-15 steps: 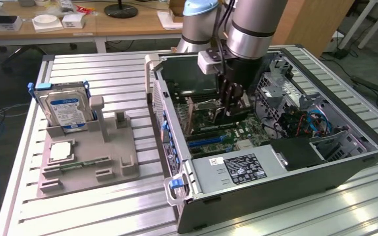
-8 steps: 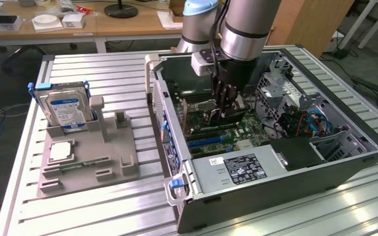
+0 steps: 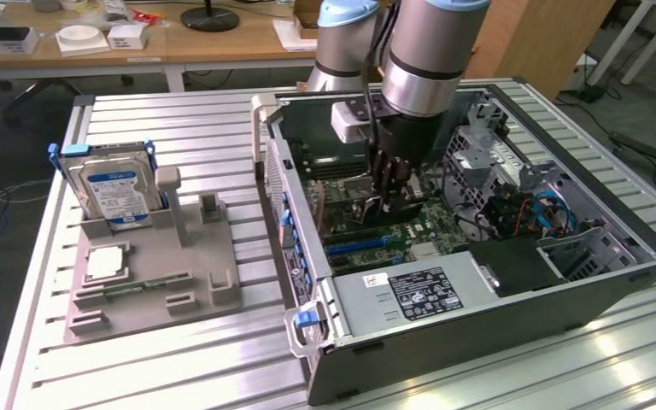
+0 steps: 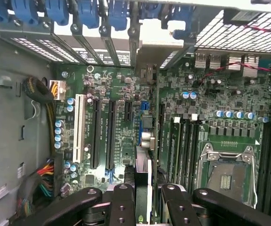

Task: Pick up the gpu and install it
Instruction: 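Insert the gpu into the slot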

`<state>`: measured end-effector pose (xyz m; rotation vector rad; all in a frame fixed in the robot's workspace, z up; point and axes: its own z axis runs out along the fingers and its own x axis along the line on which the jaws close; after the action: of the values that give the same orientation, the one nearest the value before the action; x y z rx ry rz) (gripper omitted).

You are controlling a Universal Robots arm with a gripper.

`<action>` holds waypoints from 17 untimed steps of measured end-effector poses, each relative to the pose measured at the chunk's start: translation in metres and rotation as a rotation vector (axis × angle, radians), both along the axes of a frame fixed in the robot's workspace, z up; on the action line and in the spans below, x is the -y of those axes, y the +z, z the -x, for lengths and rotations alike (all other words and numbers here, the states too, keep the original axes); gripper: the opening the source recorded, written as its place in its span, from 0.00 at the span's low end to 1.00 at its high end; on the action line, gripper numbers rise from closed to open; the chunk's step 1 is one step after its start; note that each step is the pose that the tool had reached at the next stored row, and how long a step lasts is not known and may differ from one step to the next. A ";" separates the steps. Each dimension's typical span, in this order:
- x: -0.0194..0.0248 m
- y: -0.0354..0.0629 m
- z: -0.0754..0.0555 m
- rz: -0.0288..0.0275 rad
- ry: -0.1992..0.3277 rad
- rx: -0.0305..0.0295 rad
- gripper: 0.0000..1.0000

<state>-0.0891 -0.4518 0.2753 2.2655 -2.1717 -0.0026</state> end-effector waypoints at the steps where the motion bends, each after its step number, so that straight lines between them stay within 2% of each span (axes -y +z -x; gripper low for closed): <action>1: 0.0000 -0.0017 0.000 -0.0001 0.000 0.0000 0.27; 17: 0.0003 -0.0140 0.007 0.0000 0.000 -0.0001 0.27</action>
<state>-0.0961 -0.4522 0.2613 2.2651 -2.1719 -0.0027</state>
